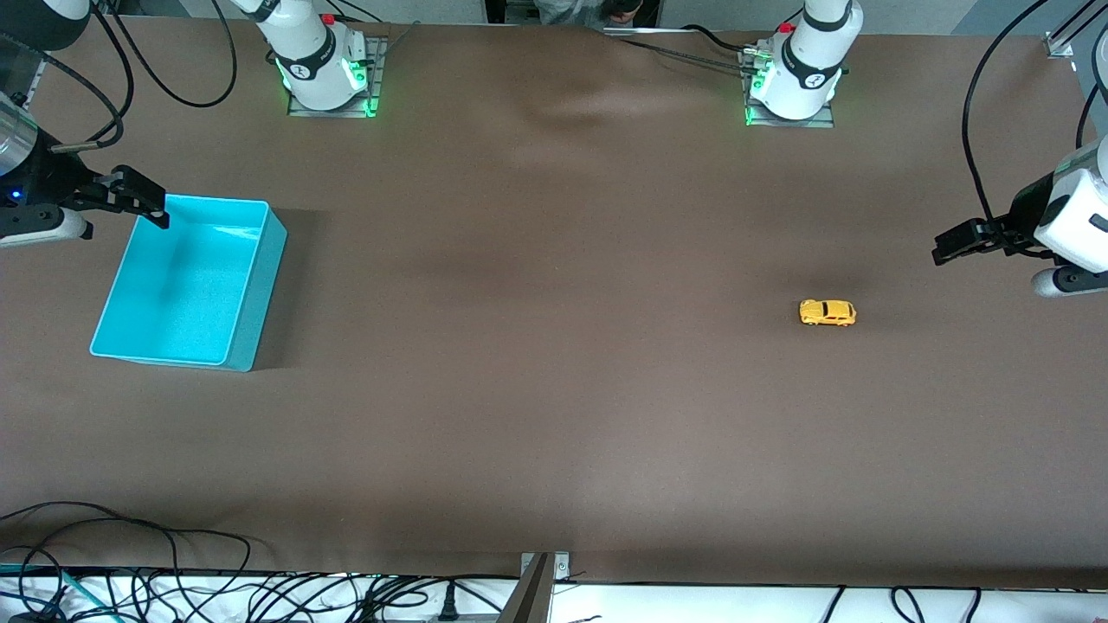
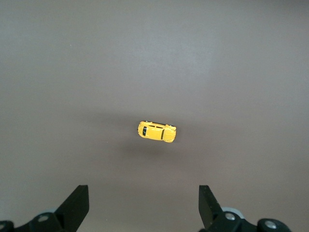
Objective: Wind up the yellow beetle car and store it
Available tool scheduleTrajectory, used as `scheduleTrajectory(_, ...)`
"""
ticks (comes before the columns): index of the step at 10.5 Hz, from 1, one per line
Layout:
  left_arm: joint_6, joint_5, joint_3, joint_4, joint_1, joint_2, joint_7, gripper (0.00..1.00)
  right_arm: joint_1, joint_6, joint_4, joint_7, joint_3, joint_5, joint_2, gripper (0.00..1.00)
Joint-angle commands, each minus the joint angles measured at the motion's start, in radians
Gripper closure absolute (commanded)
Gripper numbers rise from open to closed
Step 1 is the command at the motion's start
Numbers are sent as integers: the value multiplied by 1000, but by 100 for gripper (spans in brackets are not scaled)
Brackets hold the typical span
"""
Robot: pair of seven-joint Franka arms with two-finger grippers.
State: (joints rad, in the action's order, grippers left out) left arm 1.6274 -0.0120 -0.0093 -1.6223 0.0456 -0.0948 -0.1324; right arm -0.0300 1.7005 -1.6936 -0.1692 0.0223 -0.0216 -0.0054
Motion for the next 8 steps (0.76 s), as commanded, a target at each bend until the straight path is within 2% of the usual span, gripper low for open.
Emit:
scheduleTrajectory(1, 14, 6, 15, -18, 2, 12, 37, 0, -7, -10, 9, 20, 1, -21, 1, 0)
scheduleTrajectory(8, 14, 12, 17, -11, 8, 6, 73, 0, -7, -13, 26, 10, -2, -24, 5, 0)
